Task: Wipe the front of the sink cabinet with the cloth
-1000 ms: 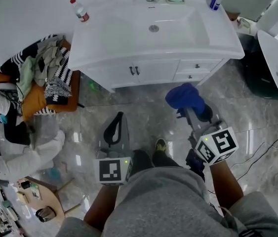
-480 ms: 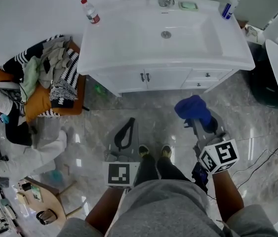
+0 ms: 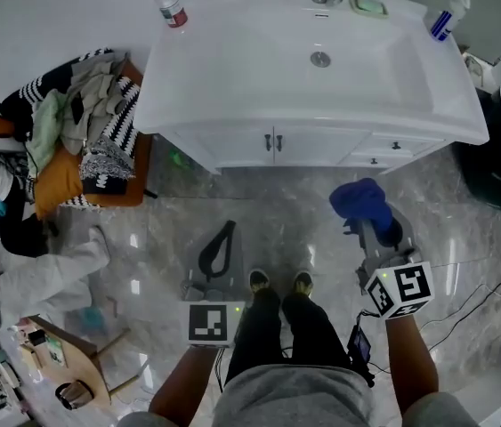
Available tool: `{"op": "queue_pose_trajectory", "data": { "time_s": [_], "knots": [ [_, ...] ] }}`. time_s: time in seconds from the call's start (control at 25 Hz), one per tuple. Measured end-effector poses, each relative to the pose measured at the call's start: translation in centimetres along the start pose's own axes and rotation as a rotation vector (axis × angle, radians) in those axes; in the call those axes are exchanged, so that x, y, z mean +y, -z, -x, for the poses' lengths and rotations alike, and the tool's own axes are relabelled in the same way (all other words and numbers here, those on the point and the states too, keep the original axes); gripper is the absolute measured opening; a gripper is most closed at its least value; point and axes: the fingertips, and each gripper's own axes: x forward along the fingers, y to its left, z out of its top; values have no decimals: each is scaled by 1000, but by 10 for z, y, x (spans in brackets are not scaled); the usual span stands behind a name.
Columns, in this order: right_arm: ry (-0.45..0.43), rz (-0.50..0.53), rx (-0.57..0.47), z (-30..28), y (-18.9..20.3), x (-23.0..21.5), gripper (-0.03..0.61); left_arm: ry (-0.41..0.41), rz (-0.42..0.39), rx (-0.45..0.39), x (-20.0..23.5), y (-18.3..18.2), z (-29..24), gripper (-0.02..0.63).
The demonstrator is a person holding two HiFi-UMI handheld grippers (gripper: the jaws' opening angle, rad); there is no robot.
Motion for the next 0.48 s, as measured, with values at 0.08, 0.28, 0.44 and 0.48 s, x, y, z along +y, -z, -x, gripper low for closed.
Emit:
{"op": "queue_pose_trajectory", "data": {
  "time_s": [0.08,0.28,0.44,0.48],
  "knots": [
    [10,4,2,-16,18,-9,58,-6,-1,7,3,24,-14,11],
    [40,8,2,-60,70,-38,57,-20,23,-6,11,85,-60,11],
    [74,-13,-9,-95,119,-61,57,-33,27,-15,22,144,-98,11],
    [90,-15,-15,-103,129,-69,57,-34,25,-16,24,159,-109,11]
  ]
}}
